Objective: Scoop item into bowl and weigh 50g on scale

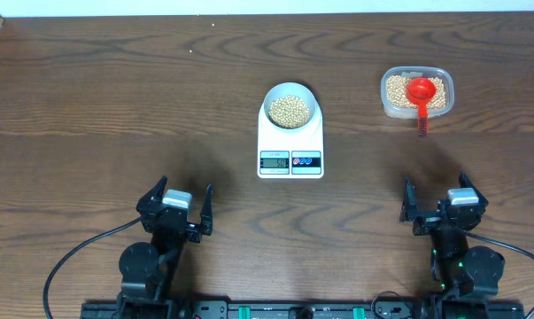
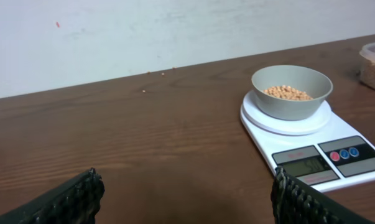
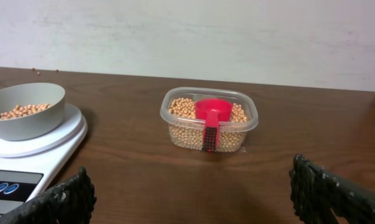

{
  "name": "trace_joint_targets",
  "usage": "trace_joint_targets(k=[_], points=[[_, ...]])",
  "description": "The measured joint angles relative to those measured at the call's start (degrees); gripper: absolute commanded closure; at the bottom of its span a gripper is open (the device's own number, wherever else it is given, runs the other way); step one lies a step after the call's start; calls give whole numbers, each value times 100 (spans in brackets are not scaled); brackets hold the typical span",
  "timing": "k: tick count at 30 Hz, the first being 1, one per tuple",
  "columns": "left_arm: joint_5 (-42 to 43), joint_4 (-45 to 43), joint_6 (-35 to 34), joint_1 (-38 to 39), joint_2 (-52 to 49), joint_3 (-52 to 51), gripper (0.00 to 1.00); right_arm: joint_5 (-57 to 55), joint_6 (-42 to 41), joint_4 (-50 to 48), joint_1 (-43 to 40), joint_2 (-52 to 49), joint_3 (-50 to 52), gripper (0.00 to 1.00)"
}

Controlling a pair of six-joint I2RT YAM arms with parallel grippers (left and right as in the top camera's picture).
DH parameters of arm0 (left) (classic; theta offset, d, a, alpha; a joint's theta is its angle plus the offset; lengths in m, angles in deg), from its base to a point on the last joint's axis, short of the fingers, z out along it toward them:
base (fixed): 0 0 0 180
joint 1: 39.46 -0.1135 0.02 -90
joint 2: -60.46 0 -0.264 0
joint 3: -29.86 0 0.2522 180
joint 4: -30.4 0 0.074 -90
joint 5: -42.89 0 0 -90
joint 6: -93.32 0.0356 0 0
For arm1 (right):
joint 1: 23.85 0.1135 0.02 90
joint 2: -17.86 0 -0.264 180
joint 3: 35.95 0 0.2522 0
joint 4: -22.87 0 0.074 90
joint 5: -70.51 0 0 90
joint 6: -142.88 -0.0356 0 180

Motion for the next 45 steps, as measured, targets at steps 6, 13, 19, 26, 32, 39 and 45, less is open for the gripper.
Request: trace_joint_targets(k=[6, 13, 19, 26, 32, 39, 45], points=[[-162, -144, 0, 0, 7, -4, 12, 0, 2, -2, 0, 0, 0, 1], [-269, -850, 2, -39, 28, -105, 12, 0, 2, -2, 0, 0, 2, 1], [-289, -1064, 0, -48, 31, -216, 12, 0, 2, -2, 0, 0, 2, 1], [-291, -1150, 0, -48, 105, -319, 12, -2, 2, -2, 0, 0, 2, 1], [-293, -1259, 0, -48, 245, -629, 12, 0, 2, -2, 0, 0, 2, 1], [-293, -979, 0, -48, 251, -629, 12, 0, 2, -2, 0, 0, 2, 1], [-426, -737, -2, -48, 251, -595, 12, 0, 2, -2, 0, 0, 2, 1]])
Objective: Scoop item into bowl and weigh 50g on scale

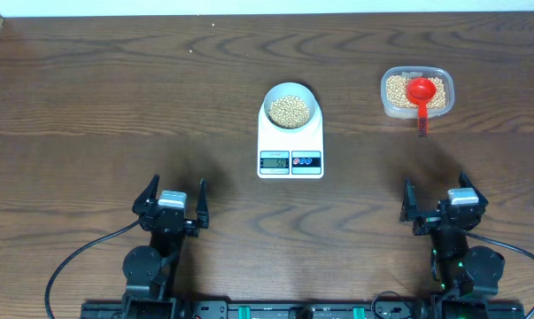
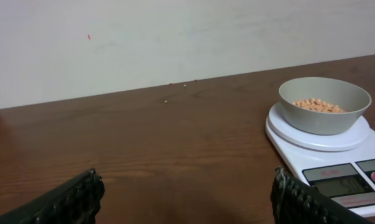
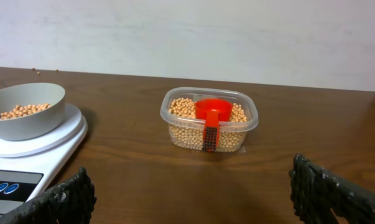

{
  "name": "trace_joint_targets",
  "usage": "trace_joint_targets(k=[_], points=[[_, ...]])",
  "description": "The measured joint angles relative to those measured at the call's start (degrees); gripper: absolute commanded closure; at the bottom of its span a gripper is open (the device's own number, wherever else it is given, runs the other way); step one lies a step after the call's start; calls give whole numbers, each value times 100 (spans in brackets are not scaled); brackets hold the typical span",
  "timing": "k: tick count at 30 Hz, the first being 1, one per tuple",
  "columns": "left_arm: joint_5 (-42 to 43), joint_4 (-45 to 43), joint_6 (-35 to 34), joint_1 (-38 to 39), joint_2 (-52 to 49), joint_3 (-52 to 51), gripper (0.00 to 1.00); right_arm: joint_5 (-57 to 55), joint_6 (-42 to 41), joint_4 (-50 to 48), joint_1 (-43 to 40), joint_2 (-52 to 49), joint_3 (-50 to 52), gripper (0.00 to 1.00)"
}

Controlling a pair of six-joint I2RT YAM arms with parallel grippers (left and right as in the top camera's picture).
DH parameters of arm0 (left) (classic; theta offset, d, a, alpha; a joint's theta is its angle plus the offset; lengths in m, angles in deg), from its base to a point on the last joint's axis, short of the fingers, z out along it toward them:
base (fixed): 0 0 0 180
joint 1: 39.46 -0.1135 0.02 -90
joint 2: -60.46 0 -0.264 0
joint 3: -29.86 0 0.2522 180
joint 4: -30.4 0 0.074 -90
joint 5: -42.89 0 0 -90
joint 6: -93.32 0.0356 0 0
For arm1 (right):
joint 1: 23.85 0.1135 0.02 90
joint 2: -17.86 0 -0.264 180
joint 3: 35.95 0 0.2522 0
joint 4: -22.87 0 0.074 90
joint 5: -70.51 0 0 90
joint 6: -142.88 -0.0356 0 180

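A grey bowl (image 1: 290,106) holding beans sits on the white scale (image 1: 290,146) at the table's middle; the bowl (image 2: 324,104) and scale (image 2: 336,163) show at the right of the left wrist view, and the bowl (image 3: 24,109) at the left of the right wrist view. A clear tub of beans (image 1: 416,92) stands at the back right with a red scoop (image 1: 421,96) resting in it, its handle over the near rim (image 3: 211,130). My left gripper (image 1: 171,200) is open near the front left. Near the front right my right gripper (image 1: 441,202) is also open. Both hold nothing.
A few stray beans (image 2: 182,86) lie on the dark wooden table (image 1: 116,106) toward the far edge. A white wall stands behind the table. Cables run from both arm bases at the front edge.
My left gripper has turned from angled toward the scale to pointing straight ahead, so the bowl and scale sit further right in its view. The right gripper, scoop and tub have not moved.
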Motion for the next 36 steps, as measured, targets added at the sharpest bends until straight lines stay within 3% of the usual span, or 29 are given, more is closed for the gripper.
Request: trace_joint_targets(k=[36], points=[[-37, 9, -216, 0, 0, 9, 12, 0, 0, 0, 0, 0, 0, 1]])
